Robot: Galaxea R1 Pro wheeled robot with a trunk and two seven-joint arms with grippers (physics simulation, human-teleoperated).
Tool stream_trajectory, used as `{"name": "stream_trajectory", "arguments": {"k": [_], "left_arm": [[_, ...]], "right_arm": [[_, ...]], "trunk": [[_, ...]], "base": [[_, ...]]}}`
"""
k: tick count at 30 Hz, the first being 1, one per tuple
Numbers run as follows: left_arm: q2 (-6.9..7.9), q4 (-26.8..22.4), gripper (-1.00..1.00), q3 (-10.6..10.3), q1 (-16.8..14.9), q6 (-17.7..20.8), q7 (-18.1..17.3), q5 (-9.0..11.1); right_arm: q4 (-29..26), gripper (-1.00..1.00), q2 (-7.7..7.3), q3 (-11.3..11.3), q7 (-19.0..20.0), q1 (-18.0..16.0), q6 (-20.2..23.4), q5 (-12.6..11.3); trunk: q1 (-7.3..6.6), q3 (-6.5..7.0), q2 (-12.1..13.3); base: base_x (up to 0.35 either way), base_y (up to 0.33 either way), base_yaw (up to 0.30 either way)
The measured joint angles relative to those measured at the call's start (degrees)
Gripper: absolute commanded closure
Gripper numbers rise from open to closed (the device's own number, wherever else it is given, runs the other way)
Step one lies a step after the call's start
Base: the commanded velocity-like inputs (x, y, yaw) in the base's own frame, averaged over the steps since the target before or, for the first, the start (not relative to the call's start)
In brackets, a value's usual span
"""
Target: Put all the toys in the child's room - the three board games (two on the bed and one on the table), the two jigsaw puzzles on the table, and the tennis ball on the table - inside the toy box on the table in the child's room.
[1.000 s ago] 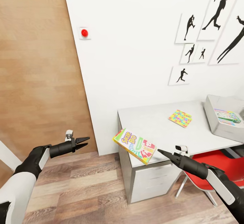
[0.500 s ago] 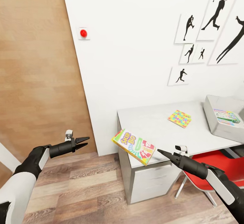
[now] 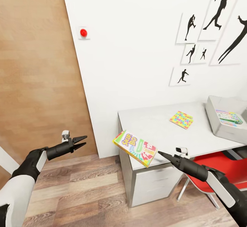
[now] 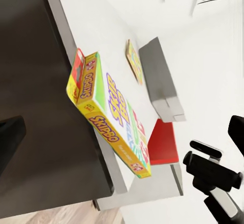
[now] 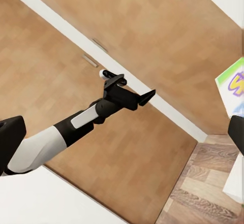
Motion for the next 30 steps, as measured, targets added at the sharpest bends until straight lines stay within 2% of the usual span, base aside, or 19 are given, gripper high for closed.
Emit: {"name": "stream_trajectory", "arguments": {"k": [7,11,20,29,30], "left_arm": [[0.00,0.00,-1.00,0.55,0.00,0.14,0.04,0.00],[0.00,0.00,-1.00,0.63,0.06,0.20,0.11,0.00],[-0.07,0.00,-1.00,0.66,0.09,0.28,0.18,0.00],[-0.38,0.00,-1.00,0.61,0.09,0.21,0.32,0.00],[-0.43,0.00,-1.00,0.61,0.09,0.21,0.34,0.00]], "right_arm": [[-0.07,-1.00,0.71,0.03,-2.07,0.00,-0.04,0.01],[-0.10,-1.00,1.63,-0.01,-3.07,0.00,-0.12,-0.03],[-5.90,-1.00,2.10,-0.12,-3.69,-0.23,1.39,-0.91],[-12.52,-1.00,1.60,-0.42,-4.12,-0.27,6.08,-9.40],[-12.76,-1.00,1.51,-0.45,-4.14,-0.25,6.30,-9.73]], "trunk": [[1.54,-1.26,-2.81],[2.42,-1.97,-4.41],[4.39,-3.59,-8.03],[6.37,-5.21,-11.64],[6.59,-5.39,-12.04]], "base": [[0.000,0.000,0.000],[0.000,0.000,0.000],[0.000,0.000,0.000],[0.000,0.000,0.000],[0.000,0.000,0.000]]}}
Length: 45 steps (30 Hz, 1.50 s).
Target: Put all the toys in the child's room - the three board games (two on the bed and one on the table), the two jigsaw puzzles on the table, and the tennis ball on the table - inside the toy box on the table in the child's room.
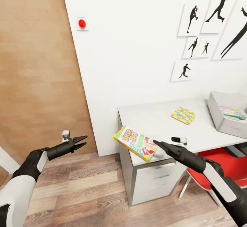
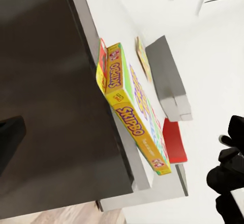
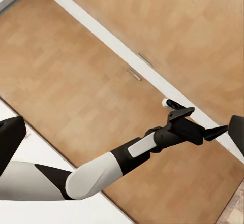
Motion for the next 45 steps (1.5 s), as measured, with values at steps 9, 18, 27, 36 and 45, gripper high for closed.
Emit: {"name": "stream_trajectory", "arguments": {"k": [9,18,27,36,45], "left_arm": [[-0.03,0.04,-1.00,0.04,0.00,0.11,-0.10,0.03],[-0.08,0.29,-1.00,0.08,0.06,0.43,-0.28,0.09],[-0.03,0.98,-1.00,0.89,0.08,4.08,-0.10,0.10],[-0.14,1.04,-1.00,4.32,0.07,4.87,0.32,0.05],[-0.22,1.05,-1.00,4.91,0.07,5.17,0.38,0.03]], "right_arm": [[-0.49,-1.00,-1.43,-2.61,0.03,1.63,1.49,-1.17],[-0.35,-1.00,-1.43,-3.29,0.09,1.98,1.24,-1.20],[-0.34,-1.00,-1.14,-3.33,0.12,2.00,1.04,-1.14],[-0.41,-1.00,-1.01,-3.39,0.05,2.00,1.00,-1.14],[-0.43,-1.00,-0.90,-3.40,-0.61,2.00,0.99,-1.10]], "trunk": [[1.98,-1.62,-3.61],[2.64,-2.16,-4.83],[2.64,-2.16,-4.83],[2.63,-2.16,-4.83],[2.64,-2.16,-4.83]], "base": [[0.000,0.000,0.000],[0.000,0.000,0.000],[0.000,0.000,0.000],[0.047,0.000,0.000],[0.066,0.000,0.000]]}}
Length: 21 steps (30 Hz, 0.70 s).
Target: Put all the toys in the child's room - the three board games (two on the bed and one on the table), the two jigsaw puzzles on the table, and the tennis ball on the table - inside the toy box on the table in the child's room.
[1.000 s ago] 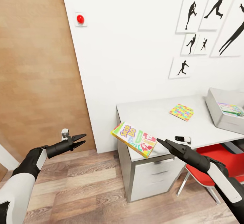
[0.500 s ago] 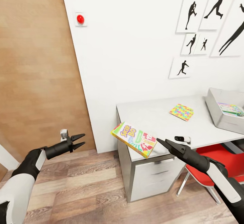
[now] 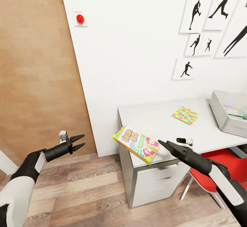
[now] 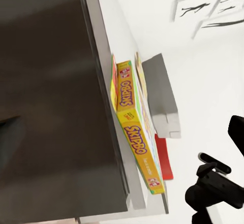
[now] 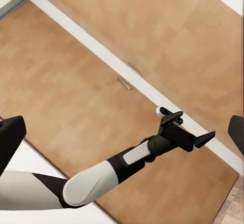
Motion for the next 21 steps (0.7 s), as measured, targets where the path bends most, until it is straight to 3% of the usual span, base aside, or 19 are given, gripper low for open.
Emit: {"name": "stream_trajectory", "arguments": {"k": [16,21], "left_arm": [[-0.10,0.04,-1.00,0.05,0.00,0.06,0.04,0.00],[-0.12,0.61,-1.00,-0.02,0.00,-0.01,0.16,0.05]], "right_arm": [[-0.08,-1.00,0.03,0.00,-0.32,0.00,0.00,-0.01],[-0.10,-1.00,0.06,0.00,-0.34,0.00,0.00,-0.03]], "trunk": [[0.00,0.00,0.00],[0.00,0.00,0.00]], "base": [[0.002,0.000,0.000],[0.000,-0.154,0.000]]}}
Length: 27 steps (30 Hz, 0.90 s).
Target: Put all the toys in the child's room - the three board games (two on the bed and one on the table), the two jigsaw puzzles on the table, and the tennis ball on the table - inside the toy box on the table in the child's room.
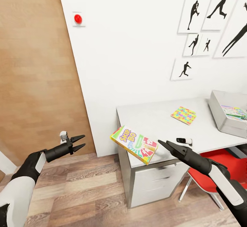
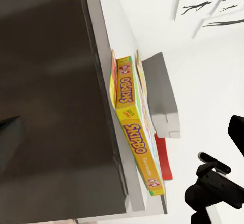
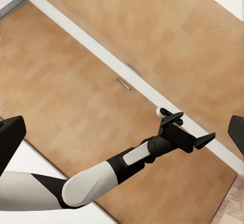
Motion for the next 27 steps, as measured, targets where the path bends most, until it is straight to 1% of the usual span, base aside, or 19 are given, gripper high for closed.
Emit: {"name": "stream_trajectory", "arguments": {"k": [4,15,22,27], "left_arm": [[-0.01,0.36,-1.00,0.03,0.00,-0.02,0.12,-0.01],[-0.02,0.51,-1.00,0.08,0.01,-0.02,0.14,-0.05],[-0.02,0.54,-1.00,0.07,0.02,-0.02,0.21,-0.02],[-0.01,0.54,-1.00,0.12,0.01,-0.02,0.17,-0.04]], "right_arm": [[0.00,-1.00,0.02,0.01,0.00,0.00,0.00,-0.01],[0.00,-1.00,0.03,0.04,0.02,0.00,0.00,-0.09],[-0.25,-1.00,0.02,0.07,0.01,0.00,0.00,-0.10],[-0.32,-1.00,0.03,0.07,0.01,0.00,0.00,-0.10]], "trunk": [[0.00,0.00,0.00],[0.00,0.00,0.00],[0.00,0.05,0.00],[0.00,0.22,0.00]], "base": [[0.000,-0.174,0.000],[0.000,-0.034,0.000],[0.000,-0.166,-0.016],[0.000,-0.052,-0.038]]}}
